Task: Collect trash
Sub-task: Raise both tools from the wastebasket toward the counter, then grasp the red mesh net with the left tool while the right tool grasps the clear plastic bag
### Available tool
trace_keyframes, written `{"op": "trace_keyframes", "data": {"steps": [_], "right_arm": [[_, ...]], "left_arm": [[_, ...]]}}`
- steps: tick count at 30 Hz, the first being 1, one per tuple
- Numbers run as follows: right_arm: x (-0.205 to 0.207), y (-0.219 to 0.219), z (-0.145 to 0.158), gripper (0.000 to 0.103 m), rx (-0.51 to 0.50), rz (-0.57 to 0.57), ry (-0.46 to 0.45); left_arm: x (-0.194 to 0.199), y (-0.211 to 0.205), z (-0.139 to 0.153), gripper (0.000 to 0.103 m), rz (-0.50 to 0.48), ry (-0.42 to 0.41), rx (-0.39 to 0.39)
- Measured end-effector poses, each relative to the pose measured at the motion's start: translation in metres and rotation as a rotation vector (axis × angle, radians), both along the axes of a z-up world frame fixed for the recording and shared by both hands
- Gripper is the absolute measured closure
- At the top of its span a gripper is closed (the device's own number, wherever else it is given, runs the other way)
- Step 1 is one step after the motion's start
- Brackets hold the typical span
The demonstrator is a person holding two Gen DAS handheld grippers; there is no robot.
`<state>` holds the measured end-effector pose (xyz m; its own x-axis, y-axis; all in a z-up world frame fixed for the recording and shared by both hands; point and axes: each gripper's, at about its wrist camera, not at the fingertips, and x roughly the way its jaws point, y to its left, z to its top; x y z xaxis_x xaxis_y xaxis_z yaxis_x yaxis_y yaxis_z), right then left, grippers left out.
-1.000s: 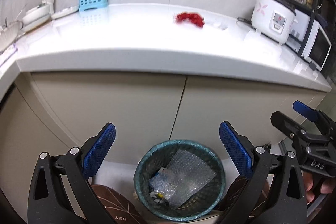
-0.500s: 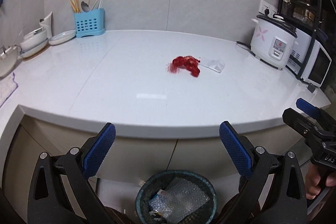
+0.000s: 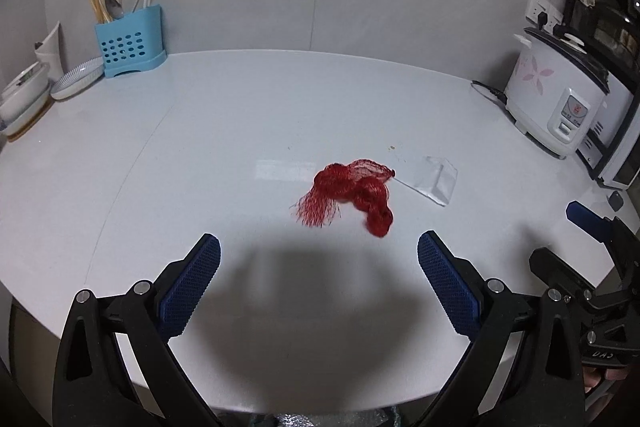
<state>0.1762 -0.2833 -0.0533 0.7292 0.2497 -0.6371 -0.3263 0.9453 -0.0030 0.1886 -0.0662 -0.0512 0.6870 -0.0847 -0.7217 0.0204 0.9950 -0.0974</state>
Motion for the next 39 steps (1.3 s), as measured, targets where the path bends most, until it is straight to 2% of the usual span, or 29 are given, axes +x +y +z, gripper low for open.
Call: {"op": "trace_keyframes", "data": {"steps": [3, 7, 10, 12, 13, 14, 16, 18, 19, 23, 28, 32, 34, 36, 37, 39], "right_arm": [[0.026, 0.002, -0.005, 0.008, -0.024, 0.034, 0.034], [0.052, 0.009, -0.011, 0.008, -0.049, 0.115, 0.070], [0.069, 0.018, -0.017, 0.008, -0.096, 0.144, 0.095], [0.081, 0.025, -0.024, 0.008, -0.136, 0.163, 0.116], [0.086, 0.028, -0.027, 0.008, -0.144, 0.169, 0.125], [0.091, 0.030, -0.030, 0.009, -0.139, 0.178, 0.138], [0.100, 0.034, -0.033, 0.010, -0.120, 0.193, 0.158], [0.109, 0.037, -0.037, 0.010, -0.111, 0.192, 0.174], [0.112, 0.038, -0.039, 0.010, -0.111, 0.189, 0.184], [0.128, 0.043, -0.048, 0.020, -0.094, 0.178, 0.233], [0.132, 0.052, -0.054, 0.032, -0.105, 0.167, 0.243], [0.133, 0.054, -0.053, 0.047, -0.102, 0.165, 0.239], [0.133, 0.056, -0.052, 0.051, -0.103, 0.162, 0.244], [0.134, 0.054, -0.050, 0.059, -0.092, 0.145, 0.253], [0.133, 0.052, -0.050, 0.070, -0.091, 0.132, 0.255], [0.135, 0.049, -0.050, 0.075, -0.080, 0.109, 0.262]], "left_arm": [[0.033, -0.007, -0.008, 0.006, 0.015, 0.028, 0.035], [0.070, -0.012, -0.021, 0.007, 0.035, 0.091, 0.016], [0.089, -0.016, -0.032, 0.009, 0.058, 0.125, 0.032], [0.099, -0.016, -0.042, 0.018, 0.075, 0.170, 0.022], [0.103, -0.014, -0.046, 0.020, 0.083, 0.194, 0.007], [0.104, -0.015, -0.046, 0.023, 0.090, 0.177, 0.024], [0.109, -0.013, -0.046, 0.031, 0.109, 0.183, 0.033], [0.112, -0.009, -0.046, 0.048, 0.122, 0.184, 0.041], [0.113, -0.006, -0.046, 0.051, 0.130, 0.185, 0.034], [0.116, 0.006, -0.046, 0.097, 0.134, 0.193, 0.021], [0.114, 0.009, -0.044, 0.098, 0.113, 0.183, 0.025], [0.111, 0.009, -0.042, 0.098, 0.098, 0.173, 0.020], [0.110, 0.009, -0.041, 0.098, 0.095, 0.170, 0.020], [0.108, 0.009, -0.040, 0.098, 0.095, 0.167, 0.020], [0.106, 0.008, -0.039, 0.098, 0.094, 0.166, 0.019], [0.103, 0.008, -0.038, 0.098, 0.093, 0.167, 0.019]]}}
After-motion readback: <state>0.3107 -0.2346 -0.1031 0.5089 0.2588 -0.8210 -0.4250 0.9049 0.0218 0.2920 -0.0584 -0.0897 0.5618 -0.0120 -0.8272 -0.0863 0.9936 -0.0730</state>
